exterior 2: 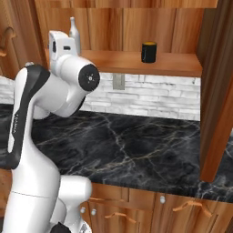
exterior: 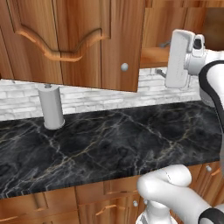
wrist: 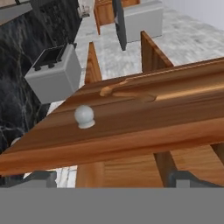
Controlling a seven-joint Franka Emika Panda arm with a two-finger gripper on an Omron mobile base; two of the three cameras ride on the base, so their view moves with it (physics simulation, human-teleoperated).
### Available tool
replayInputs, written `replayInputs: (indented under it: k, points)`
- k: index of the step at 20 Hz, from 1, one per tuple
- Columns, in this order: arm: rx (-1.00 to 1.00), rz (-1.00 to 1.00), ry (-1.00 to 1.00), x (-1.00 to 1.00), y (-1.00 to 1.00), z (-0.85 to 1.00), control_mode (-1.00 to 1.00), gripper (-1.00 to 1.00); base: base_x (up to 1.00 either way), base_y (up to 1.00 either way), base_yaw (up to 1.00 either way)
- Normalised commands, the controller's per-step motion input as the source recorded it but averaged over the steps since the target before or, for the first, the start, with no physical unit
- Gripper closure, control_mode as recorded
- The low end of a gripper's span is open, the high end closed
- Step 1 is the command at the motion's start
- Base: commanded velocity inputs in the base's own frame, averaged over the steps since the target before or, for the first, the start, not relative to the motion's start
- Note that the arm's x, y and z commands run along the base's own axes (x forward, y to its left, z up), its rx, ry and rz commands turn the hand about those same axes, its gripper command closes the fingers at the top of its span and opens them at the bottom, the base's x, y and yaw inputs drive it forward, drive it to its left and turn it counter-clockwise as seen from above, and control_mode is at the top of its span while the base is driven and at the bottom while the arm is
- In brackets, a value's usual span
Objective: Open the cabinet directly in front. Then move the liquor and the mug to the dining counter with the candle on it.
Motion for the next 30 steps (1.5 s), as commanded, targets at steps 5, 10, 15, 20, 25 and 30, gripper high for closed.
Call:
replayInputs:
  k: [5, 10, 15, 20, 25, 30]
  points:
    - [0.0, 0.02, 0.0, 0.31, 0.28, 0.0, -1.0, -1.0, 0.0, 0.0, 0.0]
    - [0.0, 0.06, 0.0, 0.26, 0.3, 0.0, -1.0, -1.0, 0.0, 0.0, 0.0]
    - [0.0, 0.12, -0.04, -0.12, 0.35, 0.0, -1.0, -1.0, 0.0, 0.0, 0.0]
    - [-0.01, 0.15, -0.11, -0.51, 0.55, 0.0, -1.0, -1.0, 0.0, 0.0, 0.0]
    - [-0.08, 0.18, -0.14, -0.77, 0.95, -0.11, -1.0, -1.0, 0.0, 0.0, 0.0]
    - [-0.1, 0.2, -0.03, -0.47, 1.0, -0.54, -1.0, -1.0, 0.0, 0.0, 0.0]
